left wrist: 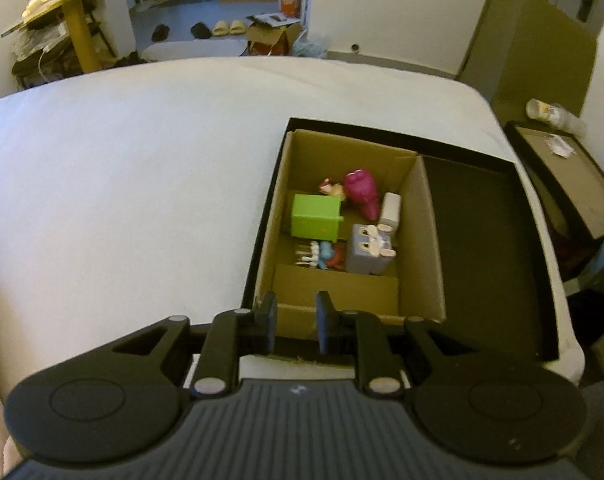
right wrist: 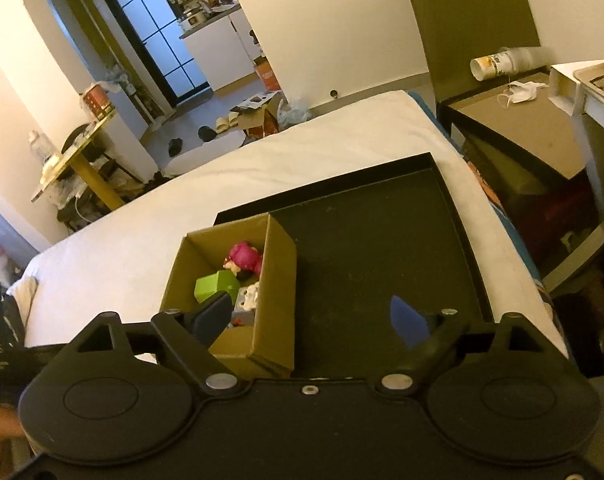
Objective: Organize rigid objects
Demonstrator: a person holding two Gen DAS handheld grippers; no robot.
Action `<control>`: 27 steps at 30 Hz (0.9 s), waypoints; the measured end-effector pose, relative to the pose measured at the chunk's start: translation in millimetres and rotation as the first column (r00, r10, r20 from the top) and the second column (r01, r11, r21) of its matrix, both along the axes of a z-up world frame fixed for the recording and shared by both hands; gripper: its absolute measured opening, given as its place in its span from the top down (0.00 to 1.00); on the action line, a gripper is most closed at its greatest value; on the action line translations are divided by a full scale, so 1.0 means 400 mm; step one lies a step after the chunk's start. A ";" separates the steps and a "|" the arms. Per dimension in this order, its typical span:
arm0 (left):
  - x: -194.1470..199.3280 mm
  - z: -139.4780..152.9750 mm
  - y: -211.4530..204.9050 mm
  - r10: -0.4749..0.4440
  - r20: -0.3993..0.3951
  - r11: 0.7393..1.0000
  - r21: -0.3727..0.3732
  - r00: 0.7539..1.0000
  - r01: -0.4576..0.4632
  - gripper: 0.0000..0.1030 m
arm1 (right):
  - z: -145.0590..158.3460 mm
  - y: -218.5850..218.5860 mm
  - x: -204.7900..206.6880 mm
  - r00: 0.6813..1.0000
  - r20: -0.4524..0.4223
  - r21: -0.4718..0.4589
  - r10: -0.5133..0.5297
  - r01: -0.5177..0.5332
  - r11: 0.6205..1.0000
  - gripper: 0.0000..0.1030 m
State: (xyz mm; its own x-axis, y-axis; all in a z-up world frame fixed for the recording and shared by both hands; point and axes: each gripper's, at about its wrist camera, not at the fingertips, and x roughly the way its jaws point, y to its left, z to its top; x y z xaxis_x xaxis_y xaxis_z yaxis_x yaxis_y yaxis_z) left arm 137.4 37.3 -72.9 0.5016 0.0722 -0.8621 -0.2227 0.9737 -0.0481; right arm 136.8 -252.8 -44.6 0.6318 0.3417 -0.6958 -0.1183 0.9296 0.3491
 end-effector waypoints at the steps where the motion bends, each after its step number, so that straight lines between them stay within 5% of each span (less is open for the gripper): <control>1: -0.008 0.005 -0.003 -0.001 0.007 1.000 0.000 1.000 0.001 0.72 | 0.002 0.002 -0.010 1.000 0.004 -0.005 0.002 -0.002 1.000 0.13; 6: -0.057 0.044 -0.010 0.005 0.050 0.999 0.037 0.999 -0.006 0.62 | 0.007 0.009 -0.049 1.000 0.006 -0.020 0.004 -0.004 1.000 0.11; 16: -0.145 0.135 -0.025 -0.034 0.150 0.995 0.094 0.988 0.020 0.13 | 0.043 0.022 -0.124 0.999 0.034 -0.087 -0.003 0.006 0.996 0.00; 27: -0.259 0.222 -0.032 -0.056 0.220 0.996 0.078 0.974 0.039 0.05 | 0.139 0.035 -0.202 0.993 0.115 -0.140 0.012 0.005 0.990 0.00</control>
